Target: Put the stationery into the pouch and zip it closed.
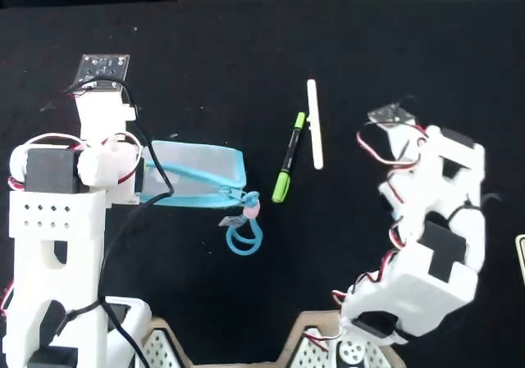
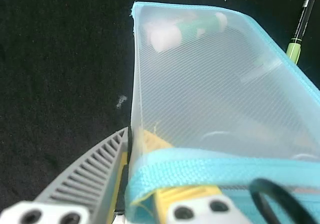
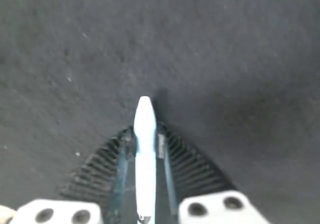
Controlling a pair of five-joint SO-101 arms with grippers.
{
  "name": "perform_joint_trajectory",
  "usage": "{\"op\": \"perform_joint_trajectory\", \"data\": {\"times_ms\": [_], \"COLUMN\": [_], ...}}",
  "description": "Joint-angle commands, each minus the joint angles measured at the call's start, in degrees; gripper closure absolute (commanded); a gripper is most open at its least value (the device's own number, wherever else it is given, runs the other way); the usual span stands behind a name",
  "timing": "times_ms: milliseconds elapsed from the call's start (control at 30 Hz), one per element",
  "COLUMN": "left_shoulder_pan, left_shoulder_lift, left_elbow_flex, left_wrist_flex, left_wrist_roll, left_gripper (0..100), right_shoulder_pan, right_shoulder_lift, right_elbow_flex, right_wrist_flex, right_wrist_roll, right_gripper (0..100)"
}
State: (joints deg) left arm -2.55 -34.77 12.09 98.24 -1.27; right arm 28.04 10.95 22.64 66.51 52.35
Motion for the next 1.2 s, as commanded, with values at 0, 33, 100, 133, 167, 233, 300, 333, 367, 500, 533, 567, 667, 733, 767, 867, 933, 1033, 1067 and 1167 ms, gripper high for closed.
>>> {"op": "perform_joint_trajectory", "data": {"times_ms": [0, 33, 100, 133, 167, 233, 300, 333, 367, 500, 533, 567, 667, 733, 767, 867, 933, 1033, 1067, 1167], "left_shoulder_pan": [0.6, 0.6, 0.6, 0.6, 0.5, 0.4, 0.3, 0.3, 0.3, 0.2, 0.2, 0.2, 0.3, 0.5, 0.5, 0.6, 0.4, 0.3, 0.3, 0.3], "left_shoulder_lift": [-0.3, -0.3, -0.3, -0.3, -0.3, -0.3, -0.3, -0.3, -0.3, -0.3, -0.3, -0.3, -0.3, -0.3, -0.3, -0.3, -0.3, -0.3, -0.3, -0.3], "left_elbow_flex": [0.7, 0.7, 0.7, 0.7, 0.7, 0.7, 0.7, 0.7, 0.7, 0.7, 0.7, 0.7, 0.7, 0.7, 0.7, 0.7, 0.7, 0.7, 0.7, 0.7], "left_wrist_flex": [-0.8, -0.8, -0.8, -0.8, -0.8, -0.8, -0.8, -0.8, -0.8, -0.8, -0.8, -0.8, -0.8, -0.8, -0.8, -0.8, -0.8, -0.8, -0.8, -0.8], "left_wrist_roll": [0.0, 0.0, 0.0, 0.0, 0.0, 0.0, 0.0, 0.0, 0.0, 0.0, 0.0, 0.0, 0.0, 0.0, 0.0, 0.0, 0.0, 0.0, 0.0, 0.0], "left_gripper": [97, 97, 97, 97, 97, 97, 97, 97, 97, 97, 97, 97, 97, 97, 97, 97, 97, 97, 97, 97], "right_shoulder_pan": [3.1, 3.3, 3.6, 3.9, 4.0, 4.0, 3.6, 3.5, 3.4, 2.9, 2.7, 2.7, 2.6, 2.5, 1.9, 0.5, -0.4, -0.4, -0.3, -0.1], "right_shoulder_lift": [-1.6, -1.6, -1.6, -1.6, -1.5, -1.5, -1.5, -1.5, -1.5, -1.5, -1.5, -1.6, -2.0, -2.0, -2.1, -2.1, -2.1, -1.9, -1.6, -1.6], "right_elbow_flex": [0.2, 0.2, 0.3, 0.3, 0.4, 0.8, 2.3, 3.0, 3.5, 6.6, 7.9, 9.0, 11.0, 11.2, 11.2, 11.3, 11.3, 10.6, 10.4, 10.5], "right_wrist_flex": [-0.4, -0.4, -0.4, -0.4, -0.4, -0.4, -0.7, -0.7, -0.8, -6.0, -8.0, -9.9, -13.5, -13.5, -13.5, -13.4, -13.6, -13.7, -13.7, -13.8], "right_wrist_roll": [4.0, 4.6, 5.5, 5.9, 6.2, 6.7, 6.7, 6.7, 6.7, 6.4, 6.3, 6.3, 6.2, 4.7, 3.2, -1.2, -3.9, -5.2, -5.3, -5.0], "right_gripper": [86.8, 86.9, 87.9, 88.1, 88.0, 88.0, 88.0, 88.0, 88.0, 88.1, 88.1, 88.1, 88.1, 88.0, 88.0, 88.1, 88.1, 88.1, 88.1, 88.1]}}
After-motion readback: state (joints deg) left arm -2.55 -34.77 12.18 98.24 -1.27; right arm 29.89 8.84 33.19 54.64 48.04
